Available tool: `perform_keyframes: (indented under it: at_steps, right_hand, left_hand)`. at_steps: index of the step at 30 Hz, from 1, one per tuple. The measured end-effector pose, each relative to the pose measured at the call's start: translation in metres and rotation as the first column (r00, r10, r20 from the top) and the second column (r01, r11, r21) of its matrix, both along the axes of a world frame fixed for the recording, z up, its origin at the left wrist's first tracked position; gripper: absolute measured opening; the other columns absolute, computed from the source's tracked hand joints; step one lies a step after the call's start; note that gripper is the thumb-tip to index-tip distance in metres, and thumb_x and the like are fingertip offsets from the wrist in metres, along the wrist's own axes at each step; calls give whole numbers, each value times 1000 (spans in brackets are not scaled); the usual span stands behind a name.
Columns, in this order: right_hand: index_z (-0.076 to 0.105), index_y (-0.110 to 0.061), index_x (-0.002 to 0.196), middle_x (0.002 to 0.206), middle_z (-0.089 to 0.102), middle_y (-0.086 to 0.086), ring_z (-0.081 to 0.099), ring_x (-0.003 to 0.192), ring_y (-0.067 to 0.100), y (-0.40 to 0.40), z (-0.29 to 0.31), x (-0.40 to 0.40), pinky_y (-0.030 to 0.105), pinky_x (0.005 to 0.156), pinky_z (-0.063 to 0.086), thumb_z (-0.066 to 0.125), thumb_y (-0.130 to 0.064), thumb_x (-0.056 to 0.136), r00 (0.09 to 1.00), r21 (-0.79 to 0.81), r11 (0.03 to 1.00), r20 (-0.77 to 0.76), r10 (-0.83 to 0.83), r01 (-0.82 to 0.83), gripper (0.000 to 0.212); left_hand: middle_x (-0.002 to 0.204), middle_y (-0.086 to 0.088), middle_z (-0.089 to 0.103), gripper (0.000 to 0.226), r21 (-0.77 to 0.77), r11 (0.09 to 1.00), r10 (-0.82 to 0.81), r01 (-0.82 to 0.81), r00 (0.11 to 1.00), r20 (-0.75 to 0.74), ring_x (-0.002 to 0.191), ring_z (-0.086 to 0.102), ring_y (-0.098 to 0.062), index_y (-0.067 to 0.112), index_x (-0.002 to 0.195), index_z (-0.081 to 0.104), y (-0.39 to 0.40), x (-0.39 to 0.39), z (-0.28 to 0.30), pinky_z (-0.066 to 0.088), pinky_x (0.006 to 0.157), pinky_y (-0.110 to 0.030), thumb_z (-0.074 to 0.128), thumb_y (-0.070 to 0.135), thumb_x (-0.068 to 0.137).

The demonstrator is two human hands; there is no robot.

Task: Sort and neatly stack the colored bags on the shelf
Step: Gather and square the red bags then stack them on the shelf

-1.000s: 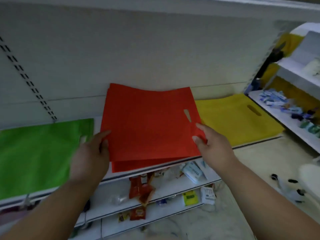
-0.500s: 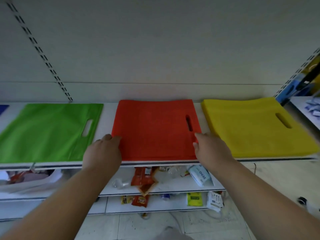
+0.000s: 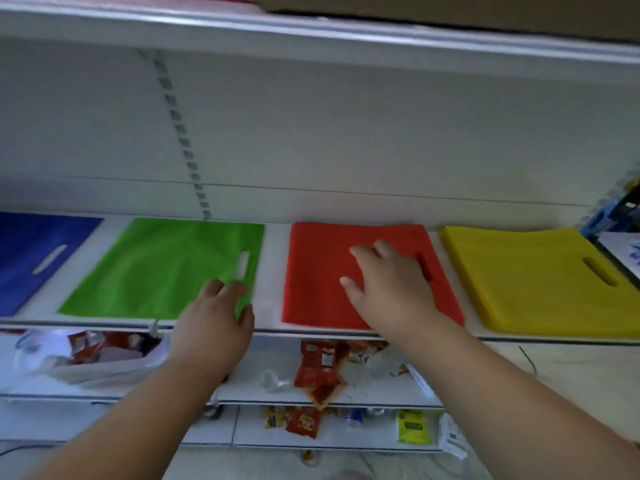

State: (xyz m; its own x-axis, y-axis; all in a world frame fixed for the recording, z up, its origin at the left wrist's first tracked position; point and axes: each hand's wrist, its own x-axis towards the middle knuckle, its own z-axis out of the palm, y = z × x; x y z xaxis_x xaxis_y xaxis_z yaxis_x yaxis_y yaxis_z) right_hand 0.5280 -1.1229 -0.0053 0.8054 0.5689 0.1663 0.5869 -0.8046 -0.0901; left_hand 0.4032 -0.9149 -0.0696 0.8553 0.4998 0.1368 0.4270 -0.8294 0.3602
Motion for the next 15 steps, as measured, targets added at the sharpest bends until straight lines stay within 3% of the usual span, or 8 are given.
perform_keyframes:
  at_steps: [3, 7, 11, 15]
  right_hand:
    - [57, -16, 124, 111, 57, 10, 60, 96, 35, 80, 12, -45, 41, 80, 48, 61, -43, 86, 991, 76, 988, 8, 137, -137, 46]
    - [50, -18, 137, 129, 54, 8, 55, 113, 30, 203, 20, -114, 39, 93, 47, 57, -45, 90, 937, 166, 929, -57, 345, -332, 54]
    - [53, -18, 135, 127, 55, 6, 55, 113, 27, 316, 28, -185, 37, 94, 46, 61, -43, 88, 868, 292, 838, -46, 495, -462, 53]
    - [47, -21, 139, 127, 53, 1, 54, 111, 21, 408, 39, -240, 39, 93, 46, 55, -45, 92, 787, 318, 753, -34, 616, -576, 53]
  left_hand:
    - [113, -3, 58, 31, -19, 992, 126, -125, 992, 23, 85, 64, -26, 26, 119, 61, 61, -61, 5, 52, 74, -37, 59, 32, 88]
    - [100, 1, 59, 15, 39, 963, 265, -267, 963, 55, 83, 62, -28, 28, 99, 65, 158, -167, 8, 50, 68, -37, 60, 31, 85]
    - [113, 7, 55, 23, 53, 907, 416, -417, 909, 24, 90, 61, -21, 30, 113, 61, 241, -276, 18, 48, 74, -35, 57, 30, 90]
    - [123, 13, 51, 27, 57, 836, 546, -546, 838, 8, 90, 58, -13, 35, 120, 55, 301, -346, 29, 44, 72, -29, 50, 36, 94]
